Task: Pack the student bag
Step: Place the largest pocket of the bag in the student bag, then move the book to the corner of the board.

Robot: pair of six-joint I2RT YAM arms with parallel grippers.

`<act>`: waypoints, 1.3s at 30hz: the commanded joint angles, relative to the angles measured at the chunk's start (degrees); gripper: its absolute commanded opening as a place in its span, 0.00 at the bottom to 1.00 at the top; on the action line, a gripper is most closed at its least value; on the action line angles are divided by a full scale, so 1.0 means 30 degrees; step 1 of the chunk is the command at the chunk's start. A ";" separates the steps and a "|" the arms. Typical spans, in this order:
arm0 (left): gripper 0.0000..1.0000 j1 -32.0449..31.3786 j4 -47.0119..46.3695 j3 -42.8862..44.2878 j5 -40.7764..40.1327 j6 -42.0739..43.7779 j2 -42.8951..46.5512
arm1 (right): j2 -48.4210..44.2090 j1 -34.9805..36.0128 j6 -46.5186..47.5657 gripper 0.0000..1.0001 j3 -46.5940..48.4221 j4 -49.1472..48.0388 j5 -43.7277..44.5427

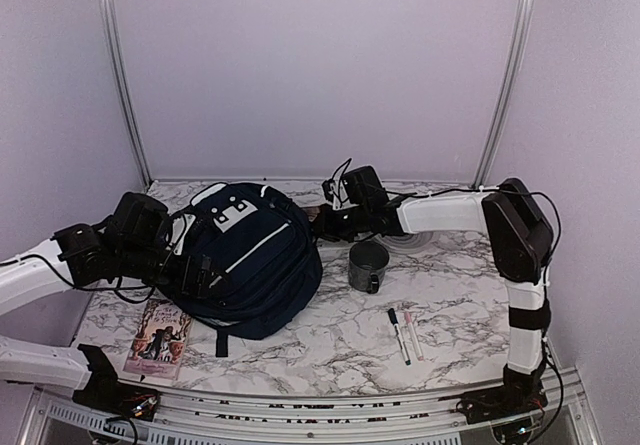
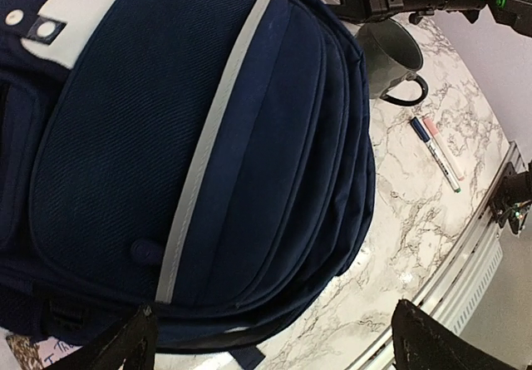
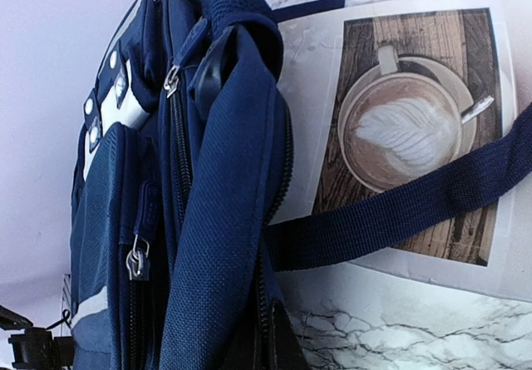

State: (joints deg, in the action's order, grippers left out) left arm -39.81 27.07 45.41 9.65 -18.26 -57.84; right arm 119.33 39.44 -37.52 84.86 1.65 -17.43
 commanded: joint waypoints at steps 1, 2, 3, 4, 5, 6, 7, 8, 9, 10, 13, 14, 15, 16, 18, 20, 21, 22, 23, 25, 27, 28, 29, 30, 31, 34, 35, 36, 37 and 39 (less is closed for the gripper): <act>0.99 0.0359 -0.0616 -0.1010 -0.1402 -0.2637 0.0604 | -0.0109 -0.1147 0.0082 0.00 0.1450 -0.1480 0.1282; 0.99 0.0443 -0.0450 -0.1190 -0.1774 -0.2990 0.0592 | -0.0159 -0.1140 0.0274 0.01 0.1497 -0.1362 0.1326; 0.99 0.0516 -0.0327 -0.1429 -0.2256 -0.3448 0.0627 | -0.0206 -0.1125 0.0379 0.05 0.1533 -0.1113 0.1328; 0.99 0.0639 -0.0195 -0.1835 -0.2917 -0.4128 0.0708 | -0.0259 -0.1134 0.0465 0.12 0.1548 -0.0818 0.1372; 0.99 0.0753 -0.0064 -0.2187 -0.3637 -0.4843 0.0839 | -0.0409 -0.1109 0.0589 0.16 0.1491 -0.0547 0.1447; 0.99 0.0782 0.0102 -0.2637 -0.4335 -0.5734 0.0976 | -0.0666 -0.1092 0.0722 0.20 0.1272 -0.0376 0.1588; 0.99 0.1485 0.0306 -0.3012 -0.5059 -0.6553 0.1100 | -0.0965 -0.1027 0.0860 0.24 0.0992 -0.0374 0.1804; 0.99 0.1870 0.0551 -0.3348 -0.5637 -0.7124 0.1166 | -0.1372 -0.0972 0.0976 0.27 0.0645 -0.0400 0.2098; 0.99 0.2251 0.0897 -0.3577 -0.6200 -0.7722 0.1189 | -0.1786 -0.0818 0.1162 0.29 0.0320 -0.0432 0.2428; 0.99 0.2687 0.1171 -0.3781 -0.6527 -0.8222 0.1225 | -0.2200 -0.0663 0.1446 0.31 0.0118 -0.0356 0.2835; 1.00 0.4110 0.0997 -0.4522 -0.6275 -0.9485 0.1278 | -0.3146 0.0330 0.2835 0.34 0.0274 0.0624 0.4131; 0.99 0.4714 0.0898 -0.4727 -0.6078 -0.9889 0.1229 | -0.3275 0.0765 0.3314 0.35 0.0483 0.1124 0.4612; 0.99 0.5298 0.0896 -0.4899 -0.5988 -1.0265 0.1098 | -0.3360 0.1230 0.3787 0.36 0.0736 0.1626 0.4913; 0.99 0.5996 0.0944 -0.4983 -0.6063 -1.0503 0.0788 | -0.3433 0.1680 0.4205 0.37 0.1032 0.2187 0.5186; 0.99 0.6692 0.1301 -0.4906 -0.6518 -1.1007 0.0058 | -0.3646 0.2351 0.4781 0.38 0.1192 0.2953 0.5535; 0.99 0.7199 0.1264 -0.5064 -0.6446 -1.1585 -0.0674 | -0.3944 0.3550 0.4959 0.39 0.1139 0.3366 0.5736; 1.00 0.7447 0.0989 -0.5374 -0.6081 -1.1916 -0.0996 | -0.4114 0.3915 0.5022 0.40 0.1092 0.3528 0.5735; 0.99 0.7705 0.0475 -0.5844 -0.5560 -1.2203 -0.1220 | -0.4256 0.4253 0.5062 0.40 0.1046 0.3772 0.5728; 0.99 0.7847 0.0298 -0.5918 -0.5333 -1.2359 -0.1332 | -0.4355 0.4559 0.5090 0.40 0.1033 0.3982 0.5727; 0.99 0.8013 0.0226 -0.6080 -0.5244 -1.2542 -0.1133 | -0.4470 0.5195 0.5023 0.41 0.0971 0.4392 0.5679; 0.99 0.8099 0.0217 -0.6332 -0.5072 -1.2775 -0.0711 | -0.4446 0.6057 0.4830 0.41 0.0942 0.4684 0.5482; 0.99 0.8204 0.0254 -0.6495 -0.4672 -1.3065 -0.0426 | -0.4334 0.6455 0.4735 0.41 0.1013 0.4869 0.5279; 0.99 0.8302 0.0226 -0.6772 -0.3992 -1.3673 -0.0196 | -0.4156 0.6878 0.4639 0.42 0.1146 0.5009 0.5088; 0.99 0.8366 0.0615 -0.6905 -0.3280 -1.4430 0.0105 | -0.3961 0.7311 0.4498 0.43 0.1321 0.5155 0.4867; 0.99 0.8384 0.0842 -0.7050 -0.2954 -1.5055 0.0405 | -0.3768 0.7659 0.4353 0.43 0.1374 0.5235 0.4627; 0.99 0.8400 0.1111 -0.7644 -0.3739 -1.6559 0.1624 | -0.3263 0.8616 0.4014 0.44 0.1602 0.5334 0.4390; 0.99 0.8432 0.1172 -0.7666 -0.4509 -1.6545 0.1862 | -0.3125 0.8843 0.3988 0.44 0.1659 0.5323 0.4410; 0.99 0.8491 0.1260 -0.7581 -0.5330 -1.6290 0.1851 | -0.3034 0.9044 0.3937 0.44 0.1703 0.5329 0.4430; 0.99 0.8561 0.1535 -0.7283 -0.6019 -1.6068 0.1601 | -0.2971 0.9179 0.3909 0.44 0.1734 0.5323 0.4437; 0.99 0.8812 0.2036 -0.6840 -0.6463 -1.5792 0.0623 | -0.2972 0.9409 0.3889 0.44 0.1747 0.5348 0.4473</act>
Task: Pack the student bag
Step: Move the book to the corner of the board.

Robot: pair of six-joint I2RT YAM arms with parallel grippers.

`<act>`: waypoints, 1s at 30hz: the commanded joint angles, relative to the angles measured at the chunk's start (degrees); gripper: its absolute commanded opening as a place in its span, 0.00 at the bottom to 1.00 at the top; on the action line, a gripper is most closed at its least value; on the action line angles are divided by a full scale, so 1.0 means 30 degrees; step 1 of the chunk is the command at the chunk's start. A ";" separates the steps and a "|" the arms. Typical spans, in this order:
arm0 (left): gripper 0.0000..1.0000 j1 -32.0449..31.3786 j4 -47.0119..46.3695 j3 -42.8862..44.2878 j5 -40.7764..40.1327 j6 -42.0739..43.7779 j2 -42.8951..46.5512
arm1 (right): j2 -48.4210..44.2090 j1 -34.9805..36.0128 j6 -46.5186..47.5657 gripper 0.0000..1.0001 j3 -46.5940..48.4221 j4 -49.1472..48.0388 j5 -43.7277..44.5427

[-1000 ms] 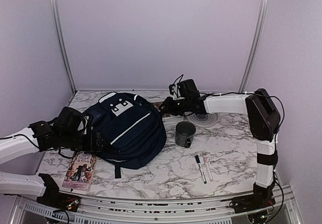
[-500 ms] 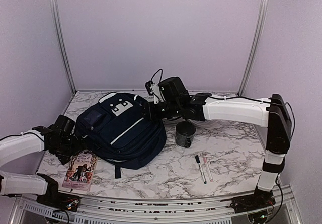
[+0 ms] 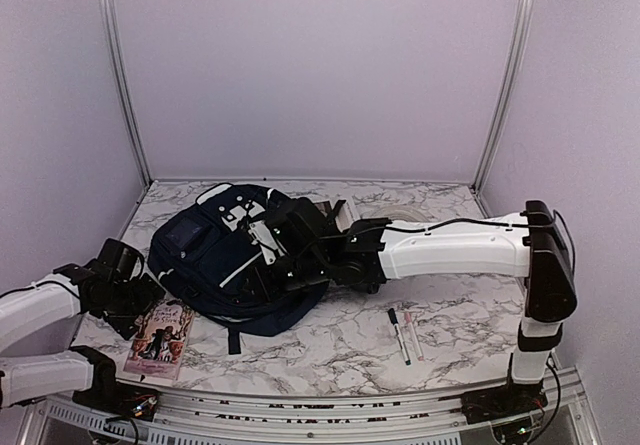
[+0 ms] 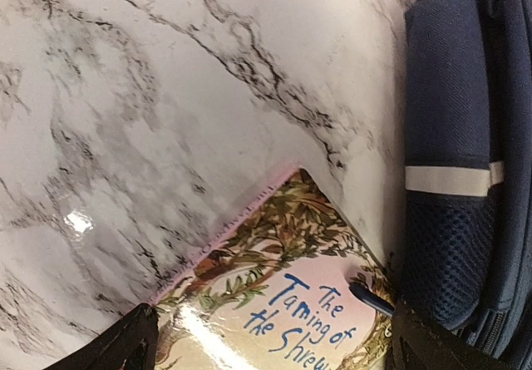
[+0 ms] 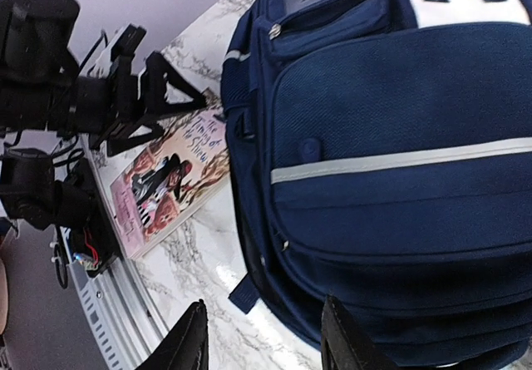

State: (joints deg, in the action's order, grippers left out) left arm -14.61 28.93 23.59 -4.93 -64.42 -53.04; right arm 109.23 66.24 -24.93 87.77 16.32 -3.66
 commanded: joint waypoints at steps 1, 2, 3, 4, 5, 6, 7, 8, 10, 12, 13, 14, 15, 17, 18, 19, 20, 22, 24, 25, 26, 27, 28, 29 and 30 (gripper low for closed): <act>0.99 0.0431 0.1459 0.0683 -0.1517 -0.0322 -0.1455 | 0.0351 0.0574 -0.0280 0.44 0.0778 0.0499 -0.0078; 0.99 0.0452 0.1684 0.0931 -0.1517 -0.0440 -0.1947 | 0.0294 0.0641 -0.0250 0.44 0.0760 0.0544 -0.0015; 0.99 0.0451 0.1716 0.1148 -0.1521 -0.0506 -0.2367 | 0.0225 0.0679 -0.0239 0.44 0.0706 0.0557 0.0052; 0.99 0.0436 0.1632 0.1311 -0.1598 -0.0550 -0.2702 | 0.0103 0.0709 -0.0234 0.44 0.0648 0.0562 0.0096; 0.99 0.0460 0.1508 0.1460 -0.1685 -0.0563 -0.2982 | 0.0007 0.0713 -0.0240 0.44 0.0586 0.0550 0.0153; 0.99 0.0456 0.1397 0.1603 -0.1758 -0.0587 -0.3211 | -0.0078 0.0714 -0.0237 0.44 0.0553 0.0525 0.0218; 0.99 0.0462 0.1372 0.1734 -0.1803 -0.0605 -0.3485 | -0.0169 0.0706 -0.0233 0.44 0.0530 0.0540 0.0286; 0.99 0.0449 0.1450 0.1871 -0.1794 -0.0610 -0.3702 | -0.0259 0.0741 -0.0200 0.44 0.0498 0.0571 0.0353; 0.99 0.0445 0.1783 0.2055 -0.1825 -0.0909 -0.4049 | -0.0461 0.0743 -0.0041 0.44 0.0366 0.0591 0.0552; 0.99 0.0450 0.1834 0.2123 -0.1991 -0.1310 -0.4158 | -0.0626 0.0769 0.0057 0.44 0.0167 0.0534 0.0950; 0.99 0.0447 0.1790 0.2173 -0.2041 -0.1394 -0.4270 | -0.0681 0.0772 0.0155 0.44 0.0156 0.0497 0.1066; 0.99 0.0465 0.1784 0.2300 -0.2011 -0.1328 -0.4415 | -0.0688 0.0761 0.0309 0.44 0.0235 0.0481 0.1139; 0.99 0.0464 0.1827 0.2411 -0.1916 -0.1192 -0.4606 | -0.0718 0.0767 0.0406 0.44 0.0315 0.0505 0.1159; 0.99 0.0446 0.1985 0.2572 -0.1520 -0.0966 -0.4850 | -0.0768 0.0744 0.0518 0.45 0.0459 0.0515 0.1136; 0.99 0.0439 0.2025 0.2577 -0.1038 -0.0954 -0.4876 | -0.0820 0.0751 0.0553 0.45 0.0500 0.0487 0.1148; 0.99 0.0413 0.2029 0.2489 -0.0347 -0.1020 -0.4872 | -0.0855 0.0770 0.0572 0.45 0.0509 0.0458 0.1156; 0.98 0.0333 0.1909 0.2237 0.0453 -0.1153 -0.4798 | -0.0878 0.0765 0.0571 0.45 0.0539 0.0466 0.1161; 0.98 -0.0037 0.2147 0.1927 0.0856 -0.1065 -0.4239 | -0.0913 0.0772 0.0413 0.45 0.0514 0.0509 0.1018; 0.97 -0.0179 0.2277 0.1286 0.1182 -0.1394 -0.3043 | -0.0866 0.0798 -0.0084 0.45 0.0364 0.0334 0.0499; 0.95 -0.0185 0.2175 0.0936 0.1475 -0.1595 -0.2266 | -0.0781 0.0849 -0.0504 0.45 0.0203 0.0029 0.0032; 0.93 -0.0244 0.2140 0.0592 0.1732 -0.1910 -0.1613 | -0.0627 0.0872 -0.0948 0.45 -0.0107 -0.0701 -0.0866; 0.91 -0.0328 0.2128 0.0271 0.2093 -0.2224 -0.1051 | -0.0447 0.0873 -0.1516 0.45 -0.0365 -0.1448 -0.1941; 0.90 -0.0558 0.2097 0.0026 0.2289 -0.2475 -0.0655 | -0.0026 0.0913 -0.2188 0.45 -0.0519 -0.2047 -0.2855; 0.89 -0.1078 0.2152 -0.0133 0.2282 -0.2657 -0.0448 | 0.0379 0.0933 -0.2821 0.45 -0.0541 -0.2579 -0.3625; 0.89 -0.1740 0.2218 -0.0244 0.2173 -0.2907 -0.0371 | 0.0789 0.0946 -0.3453 0.45 -0.0515 -0.3031 -0.4216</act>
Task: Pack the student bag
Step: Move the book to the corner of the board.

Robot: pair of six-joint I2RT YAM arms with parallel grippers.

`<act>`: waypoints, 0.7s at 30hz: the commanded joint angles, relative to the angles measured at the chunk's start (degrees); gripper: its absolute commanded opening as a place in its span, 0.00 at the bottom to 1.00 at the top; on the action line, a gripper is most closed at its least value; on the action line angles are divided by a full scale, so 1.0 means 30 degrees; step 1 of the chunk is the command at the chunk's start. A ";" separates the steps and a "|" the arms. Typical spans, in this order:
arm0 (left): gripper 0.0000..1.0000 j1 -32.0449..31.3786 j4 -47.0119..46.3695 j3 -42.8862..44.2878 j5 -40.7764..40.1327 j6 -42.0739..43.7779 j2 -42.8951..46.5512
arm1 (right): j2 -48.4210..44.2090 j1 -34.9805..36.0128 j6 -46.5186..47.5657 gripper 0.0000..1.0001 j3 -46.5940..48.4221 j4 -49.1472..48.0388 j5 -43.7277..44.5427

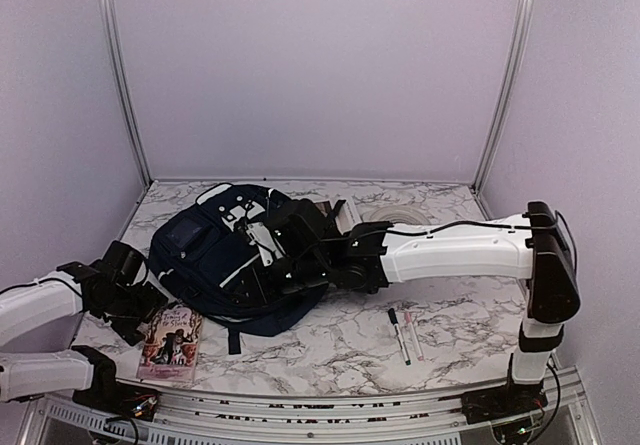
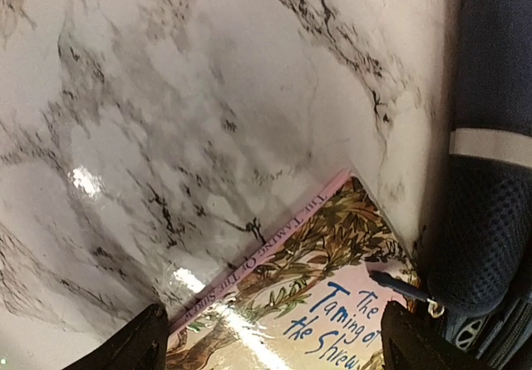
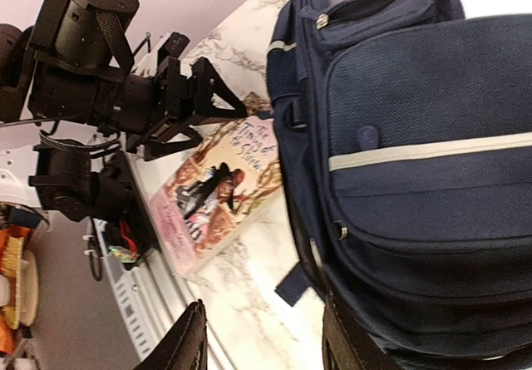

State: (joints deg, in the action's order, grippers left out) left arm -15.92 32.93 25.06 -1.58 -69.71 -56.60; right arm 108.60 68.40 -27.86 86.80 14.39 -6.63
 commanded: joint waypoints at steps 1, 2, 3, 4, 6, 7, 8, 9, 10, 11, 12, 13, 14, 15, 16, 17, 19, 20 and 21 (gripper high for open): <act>0.89 -0.2045 0.0914 -0.0746 0.0939 -0.1336 0.0837 | 0.1414 0.0252 -0.3120 0.45 -0.0099 -0.2775 -0.3595; 0.89 -0.2978 0.1006 -0.0520 0.0777 -0.1617 0.0835 | 0.1795 0.0296 -0.4065 0.45 0.0014 -0.3117 -0.4092; 0.89 -0.3506 0.1197 -0.0343 0.0724 -0.2058 0.0821 | 0.2180 0.0327 -0.4695 0.45 0.0048 -0.3489 -0.4436; 0.89 -0.3898 0.1283 -0.0251 0.0853 -0.2534 0.0805 | 0.2491 0.0382 -0.5309 0.45 0.0041 -0.3729 -0.4593; 0.88 -0.4826 0.1188 -0.0198 0.0979 -0.3272 0.0571 | 0.3073 0.0428 -0.6405 0.45 0.0080 -0.3815 -0.4817; 0.88 -0.5272 0.1194 -0.0174 0.0984 -0.3451 0.0345 | 0.3335 0.0432 -0.6742 0.46 0.0144 -0.3631 -0.4933; 0.88 -0.5664 0.1195 -0.0168 0.1054 -0.3650 0.0083 | 0.3581 0.0454 -0.6949 0.46 0.0294 -0.3238 -0.4874; 0.88 -0.5988 0.1201 -0.0240 0.1165 -0.3912 -0.0126 | 0.3787 0.0433 -0.7096 0.47 0.0460 -0.2735 -0.4871; 0.87 -0.6377 0.1203 -0.0366 0.1348 -0.4289 -0.0244 | 0.3945 0.0418 -0.7074 0.47 0.0517 -0.2386 -0.4892; 0.86 -0.6758 0.1189 -0.0470 0.1478 -0.4703 -0.0273 | 0.4008 0.0430 -0.6987 0.48 0.0528 -0.2050 -0.4906; 0.86 -0.7436 0.1198 -0.0545 0.1434 -0.5084 -0.0203 | 0.3991 0.0432 -0.6748 0.48 0.0485 -0.1634 -0.4867; 0.85 -0.8107 0.1210 -0.0624 0.1297 -0.5439 -0.0081 | 0.4014 0.0432 -0.6495 0.48 0.0451 -0.1194 -0.4841; 0.84 -0.8685 0.1193 -0.0641 0.1155 -0.5733 0.0040 | 0.4156 0.0432 -0.6252 0.48 0.0560 -0.0597 -0.4874; 0.84 -0.9299 0.1198 -0.0654 0.1028 -0.6051 0.0118 | 0.4390 0.0432 -0.6020 0.49 0.0757 0.0008 -0.5043; 0.84 -1.0032 0.1192 -0.0674 0.0939 -0.6300 0.0065 | 0.4727 0.0432 -0.5753 0.49 0.1192 0.0710 -0.5269; 0.84 -1.0379 0.1184 -0.0691 0.0960 -0.6522 -0.0121 | 0.5044 0.0432 -0.5620 0.49 0.1480 0.1293 -0.5539; 0.83 -1.0798 0.1174 -0.0762 0.1050 -0.6916 -0.0570 | 0.5381 0.0486 -0.5752 0.49 0.1448 0.1619 -0.5835; 0.82 -1.0958 0.1167 -0.0787 0.1095 -0.7049 -0.0794 | 0.5385 0.0512 -0.5906 0.49 0.1161 0.1413 -0.5877; 0.81 -1.1129 0.1052 -0.0815 0.1192 -0.7153 -0.1041 | 0.5287 0.0519 -0.6028 0.49 0.0824 0.1197 -0.5783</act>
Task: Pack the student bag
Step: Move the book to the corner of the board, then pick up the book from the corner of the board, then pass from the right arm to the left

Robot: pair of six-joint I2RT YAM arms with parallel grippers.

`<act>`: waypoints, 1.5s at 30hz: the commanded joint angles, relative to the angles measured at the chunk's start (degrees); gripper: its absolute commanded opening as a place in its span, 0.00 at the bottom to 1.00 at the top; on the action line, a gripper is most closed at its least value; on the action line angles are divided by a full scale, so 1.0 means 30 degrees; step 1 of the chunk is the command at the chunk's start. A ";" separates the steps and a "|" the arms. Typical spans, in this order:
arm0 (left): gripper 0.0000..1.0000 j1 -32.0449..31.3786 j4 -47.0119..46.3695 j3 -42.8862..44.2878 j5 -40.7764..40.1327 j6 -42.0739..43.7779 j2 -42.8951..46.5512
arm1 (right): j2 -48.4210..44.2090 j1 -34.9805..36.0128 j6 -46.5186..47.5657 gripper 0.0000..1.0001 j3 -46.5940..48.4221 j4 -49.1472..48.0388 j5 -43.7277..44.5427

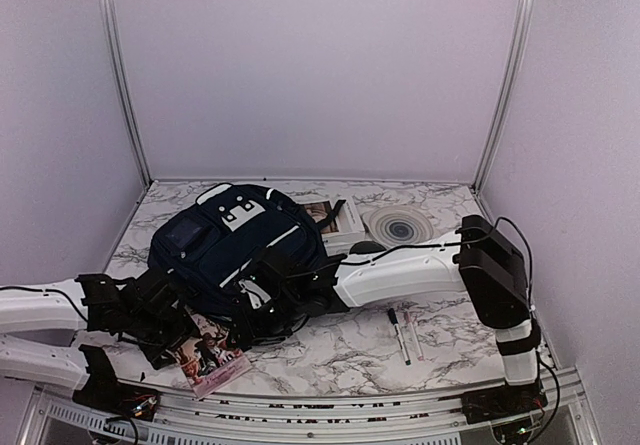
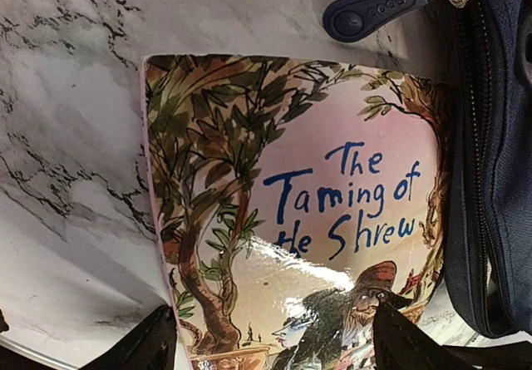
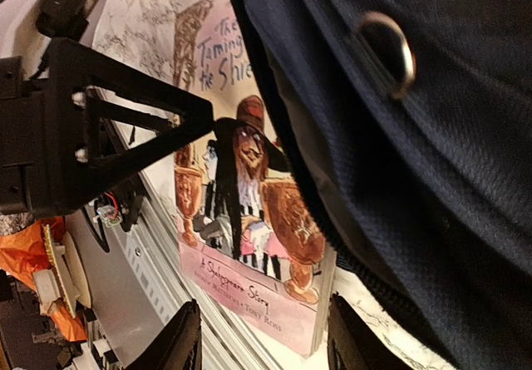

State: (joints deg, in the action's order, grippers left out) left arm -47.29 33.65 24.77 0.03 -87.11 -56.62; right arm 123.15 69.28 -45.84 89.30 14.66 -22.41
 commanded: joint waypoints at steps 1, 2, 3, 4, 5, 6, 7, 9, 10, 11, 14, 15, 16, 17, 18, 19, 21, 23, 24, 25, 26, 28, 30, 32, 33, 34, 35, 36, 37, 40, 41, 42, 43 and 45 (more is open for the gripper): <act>0.81 -0.0849 0.0717 -0.0728 0.0775 -0.1459 -0.1241 | 0.0368 0.0228 -0.0087 0.50 -0.0345 0.1097 -0.0087; 0.80 -0.1050 0.0657 -0.0736 0.0838 -0.1604 -0.1325 | 0.0253 0.0228 -0.0090 0.50 -0.0625 0.1231 0.0440; 0.76 -0.1215 0.0650 -0.0745 0.0842 -0.1776 -0.1369 | 0.0144 0.0221 -0.0058 0.50 -0.0884 0.1428 0.0887; 0.72 -0.1385 0.0631 -0.0757 0.0733 -0.1998 -0.1341 | 0.0108 0.0228 0.0005 0.50 -0.1095 0.1522 0.1119; 0.70 -0.1524 0.0621 -0.0743 0.0584 -0.2165 -0.1301 | 0.0169 0.0228 0.0079 0.50 -0.1181 0.1566 0.1089; 0.68 -0.1574 0.0554 -0.0738 0.0463 -0.2216 -0.1296 | 0.0302 0.0243 0.0150 0.50 -0.1177 0.1418 0.0734; 0.67 -0.1621 0.0456 -0.0715 0.0411 -0.2222 -0.1347 | 0.0494 0.0278 0.0225 0.50 -0.1052 0.1202 0.0264; 0.67 -0.1612 0.0369 -0.0673 0.0440 -0.2223 -0.1600 | 0.1120 0.0355 0.0465 0.50 -0.0257 0.1452 -0.0585; 0.67 -0.1625 0.0332 -0.0685 0.0518 -0.2223 -0.1736 | 0.1479 0.0399 0.0619 0.50 0.0250 0.1790 -0.0984; 0.66 -0.1660 0.0287 -0.0735 0.0634 -0.2223 -0.1805 | 0.1808 0.0426 0.0631 0.50 0.0582 0.1768 -0.1430; 0.63 -0.1784 0.0038 -0.0965 0.0736 -0.2453 -0.1636 | 0.2152 0.0532 0.0447 0.49 0.0938 0.0639 -0.3224; 0.61 -0.1815 -0.0039 -0.1051 0.0720 -0.2588 -0.1492 | 0.2289 0.0548 0.0401 0.49 0.1128 0.0255 -0.3819; 0.60 -0.1841 -0.0118 -0.1117 0.0685 -0.2682 -0.1364 | 0.2460 0.0572 0.0399 0.49 0.1441 -0.0057 -0.4439; 0.60 -0.1866 -0.0172 -0.1136 0.0629 -0.2764 -0.1256 | 0.2646 0.0601 0.0384 0.49 0.1740 -0.0279 -0.4846; 0.60 -0.1888 -0.0195 -0.1139 0.0545 -0.2792 -0.1159 | 0.2786 0.0630 0.0412 0.48 0.2074 -0.0398 -0.5080; 0.60 -0.1894 -0.0185 -0.1139 0.0483 -0.2807 -0.1088 | 0.2877 0.0682 0.0503 0.47 0.2398 -0.0428 -0.5139; 0.59 -0.1913 -0.0183 -0.1140 0.0456 -0.2809 -0.1073 | 0.2908 0.0725 0.0735 0.41 0.2869 -0.0376 -0.5059; 0.58 -0.1914 -0.0188 -0.1194 0.0500 -0.2809 -0.1025 | 0.2679 0.0726 0.0825 0.26 0.2998 -0.0517 -0.4786; 0.58 -0.1905 -0.0177 -0.1248 0.0536 -0.2809 -0.0958 | 0.2483 0.0725 0.0939 0.19 0.2990 -0.0519 -0.4564; 0.58 -0.1911 -0.0165 -0.1296 0.0567 -0.2809 -0.0770 | 0.2261 0.0712 0.1104 0.13 0.2978 -0.0468 -0.4378; 0.57 -0.1915 -0.0086 -0.1321 0.0560 -0.2842 -0.0486 | 0.1991 0.0673 0.1293 0.07 0.2925 -0.0334 -0.4095; 0.57 -0.1904 0.0184 -0.1195 0.0232 -0.2764 0.0541 | 0.1099 0.0696 0.1787 0.00 0.2627 -0.0175 -0.3665; 0.58 -0.1926 0.1009 -0.0676 -0.0658 -0.2338 0.1945 | 0.0097 0.0697 0.2446 0.00 0.2153 -0.0241 -0.3625; 0.61 -0.1937 0.2050 0.0007 -0.1798 -0.1719 0.3632 | -0.1045 0.0697 0.3398 0.00 0.1580 -0.0150 -0.4012; 0.64 -0.1930 0.2498 0.0319 -0.2428 -0.1321 0.4953 | -0.1780 0.0697 0.3993 0.00 0.1230 -0.0019 -0.4121; 0.66 -0.1914 0.2872 0.0654 -0.3074 -0.0869 0.5674 | -0.2550 0.0668 0.4609 0.00 0.0787 0.0209 -0.4089; 0.68 -0.1916 0.3124 0.1004 -0.3752 -0.0244 0.7073 | -0.3283 0.0620 0.5195 0.00 0.0344 0.0487 -0.4019; 0.70 -0.1931 0.3148 0.1319 -0.4448 0.0658 0.8269 | -0.4118 0.0589 0.5755 0.00 -0.0078 0.0829 -0.3973; 0.73 -0.1951 0.3098 0.1732 -0.5063 0.1569 0.9286 | -0.4944 0.0479 0.6221 0.00 -0.0541 0.1198 -0.3920; 0.75 -0.1943 0.1377 0.2946 -0.6550 0.5791 1.1743 | -0.7360 -0.0077 0.7248 0.00 -0.1960 0.1808 -0.3629; 0.75 -0.1956 0.0414 0.3294 -0.6633 0.7400 1.2086 | -0.8198 -0.0330 0.7429 0.00 -0.2450 0.1785 -0.3456; 0.75 -0.1939 -0.0593 0.3678 -0.6456 0.8739 1.2158 | -0.8977 -0.0673 0.7562 0.00 -0.2983 0.1499 -0.3229; 0.75 -0.1959 -0.1788 0.4019 -0.5834 1.0240 1.2006 | -0.9825 -0.0986 0.7648 0.00 -0.3475 0.1164 -0.3010; 0.78 -0.1945 -0.4405 0.4490 -0.3407 1.3103 1.1282 | -1.1605 -0.1757 0.7755 0.00 -0.4720 0.0043 -0.2157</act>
State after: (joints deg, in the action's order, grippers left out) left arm -52.88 33.54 35.94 -15.07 -68.82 -20.40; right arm 96.12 67.55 -27.29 79.68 20.23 -32.51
